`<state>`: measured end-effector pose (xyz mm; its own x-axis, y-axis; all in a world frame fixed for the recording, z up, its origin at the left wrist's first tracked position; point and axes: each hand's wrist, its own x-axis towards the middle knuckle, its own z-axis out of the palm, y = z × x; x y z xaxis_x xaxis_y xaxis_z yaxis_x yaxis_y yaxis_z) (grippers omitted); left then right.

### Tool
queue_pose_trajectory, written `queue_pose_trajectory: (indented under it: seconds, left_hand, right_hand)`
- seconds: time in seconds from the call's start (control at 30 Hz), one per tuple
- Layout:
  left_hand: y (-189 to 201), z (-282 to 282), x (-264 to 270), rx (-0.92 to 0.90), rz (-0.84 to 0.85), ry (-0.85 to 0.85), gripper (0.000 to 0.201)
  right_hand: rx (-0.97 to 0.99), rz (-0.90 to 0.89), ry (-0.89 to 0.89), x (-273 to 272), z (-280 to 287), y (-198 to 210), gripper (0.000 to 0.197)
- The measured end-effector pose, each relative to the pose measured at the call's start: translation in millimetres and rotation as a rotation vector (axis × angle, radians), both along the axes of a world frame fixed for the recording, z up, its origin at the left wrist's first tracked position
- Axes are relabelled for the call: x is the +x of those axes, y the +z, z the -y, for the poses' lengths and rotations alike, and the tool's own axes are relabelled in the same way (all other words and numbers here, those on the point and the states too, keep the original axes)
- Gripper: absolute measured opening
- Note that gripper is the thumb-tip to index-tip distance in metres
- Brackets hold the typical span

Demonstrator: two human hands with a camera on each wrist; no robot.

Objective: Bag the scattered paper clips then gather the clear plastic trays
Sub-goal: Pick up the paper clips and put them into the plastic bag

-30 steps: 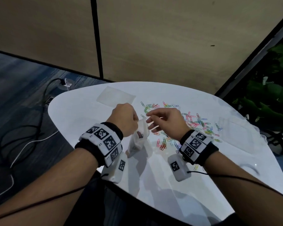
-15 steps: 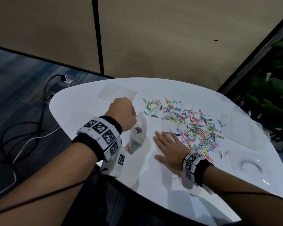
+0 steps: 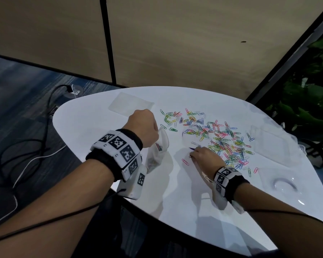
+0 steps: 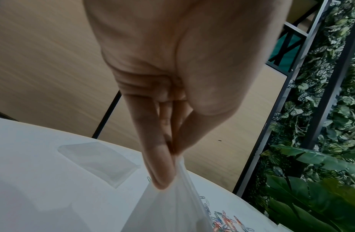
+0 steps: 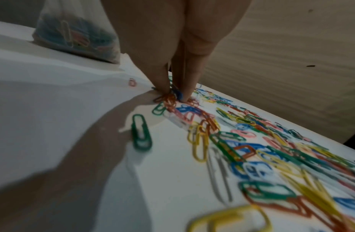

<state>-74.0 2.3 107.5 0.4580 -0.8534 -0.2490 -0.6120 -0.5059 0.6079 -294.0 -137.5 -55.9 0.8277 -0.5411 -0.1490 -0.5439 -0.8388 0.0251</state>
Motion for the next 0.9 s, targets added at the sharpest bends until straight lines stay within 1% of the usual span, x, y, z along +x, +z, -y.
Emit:
queue_pose_trajectory:
  seconds: [0.07,0.1,0.23,0.3,0.33,0.4,0.43,0.47,0.5,0.57,0.63,0.67,0.77,0.83,0.9]
  left_hand:
    - [0,1,-2,0.004,0.001,-0.015,0.019]
    - [0,2,-3,0.008,0.002,-0.021,0.019]
    - [0,5,-5,0.016,0.009,-0.036,0.018]
    - [0,7,-8,0.022,0.003,-0.047,0.019]
    - [0,8,-10,0.024,-0.002,-0.053,0.019]
    - [0,10,-15,0.026,-0.010,-0.063,0.019]
    - [0,11,-17,0.026,-0.011,-0.069,0.019]
    - [0,12,-20,0.024,-0.012,-0.071,0.019]
    - [1,13,-22,0.025,-0.013,-0.073,0.019]
    - [1,15,-25,0.021,-0.008,-0.073,0.020]
    - [0,15,-27,0.015,0.005,-0.069,0.021]
    - [0,16,-28,0.010,0.009,-0.068,0.021]
    - [-2,16,-27,-0.012,-0.014,-0.053,0.018]
    - [-3,17,-26,-0.021,-0.033,-0.042,0.019]
    - [-4,17,-27,-0.029,-0.041,-0.042,0.021]
  right_hand:
    - [0.057,0.003,-0.116,0,8,9,0.019]
    - [0.084,0.049,-0.203,-2,13,13,0.018]
    - [0.306,0.367,-0.667,-15,33,35,0.010]
    - [0.458,0.521,-0.818,-17,41,47,0.012]
    - [0.587,0.655,-0.879,-15,42,56,0.014]
    - [0.915,1.001,-0.937,-5,36,75,0.021]
    - [1.066,1.136,-0.924,2,28,86,0.022]
    - [1.180,1.209,-0.903,11,20,98,0.022]
    - [1.270,1.238,-0.871,20,9,109,0.022]
    - [1.375,1.233,-0.814,36,-12,121,0.021]
    - [1.371,1.211,-0.782,50,-32,117,0.016]
    - [1.304,1.187,-0.747,54,-41,111,0.014]
    - [0.927,0.991,-0.565,60,-56,94,0.010]
    - [0.722,0.866,-0.432,63,-57,92,0.006]
    - [0.532,0.724,-0.239,66,-55,95,0.013]
